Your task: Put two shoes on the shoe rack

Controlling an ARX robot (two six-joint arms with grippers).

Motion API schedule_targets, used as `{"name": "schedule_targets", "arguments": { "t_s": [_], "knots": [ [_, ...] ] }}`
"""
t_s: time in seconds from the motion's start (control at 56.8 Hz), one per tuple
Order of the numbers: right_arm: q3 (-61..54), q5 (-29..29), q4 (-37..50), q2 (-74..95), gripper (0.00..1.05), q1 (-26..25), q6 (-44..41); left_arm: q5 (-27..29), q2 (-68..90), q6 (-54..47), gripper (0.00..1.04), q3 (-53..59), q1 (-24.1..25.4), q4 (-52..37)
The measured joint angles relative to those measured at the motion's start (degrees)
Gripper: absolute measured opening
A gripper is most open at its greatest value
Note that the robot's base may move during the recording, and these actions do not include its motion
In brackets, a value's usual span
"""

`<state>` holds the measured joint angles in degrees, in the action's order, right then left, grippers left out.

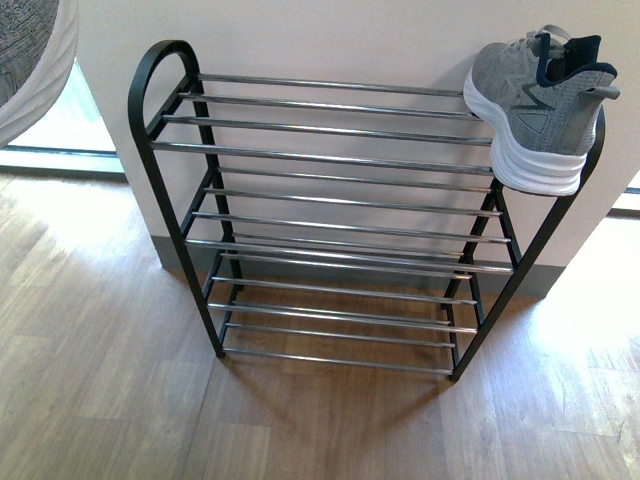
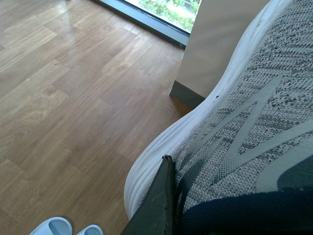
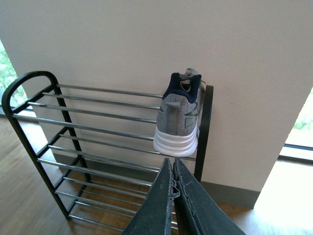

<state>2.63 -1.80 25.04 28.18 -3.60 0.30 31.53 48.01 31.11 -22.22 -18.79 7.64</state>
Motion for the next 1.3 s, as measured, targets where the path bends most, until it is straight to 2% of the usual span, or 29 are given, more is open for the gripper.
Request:
{"name": "schedule_targets", "arguments": {
  "t_s": [0.106,0.933,1.039,1.303],
  "knots": [
    [-1.5,1.2,0.0,-2.4,0.01,3.2,0.0,0.0,0.0,0.0,0.02,0.0,0.0,0.0],
    [-1.6,1.8,-14.7,-17.9,0.01,3.4,-0.1,0.0,0.0,0.0,0.02,0.0,0.0,0.0],
    [-1.5,1.8,-24.3,-26.2,0.01,3.5,-0.1,0.0,0.0,0.0,0.02,0.0,0.0,0.0],
    [-1.5,1.8,-24.9,-27.8,0.01,3.5,-0.1,0.0,0.0,0.0,0.02,0.0,0.0,0.0]
  ]
}}
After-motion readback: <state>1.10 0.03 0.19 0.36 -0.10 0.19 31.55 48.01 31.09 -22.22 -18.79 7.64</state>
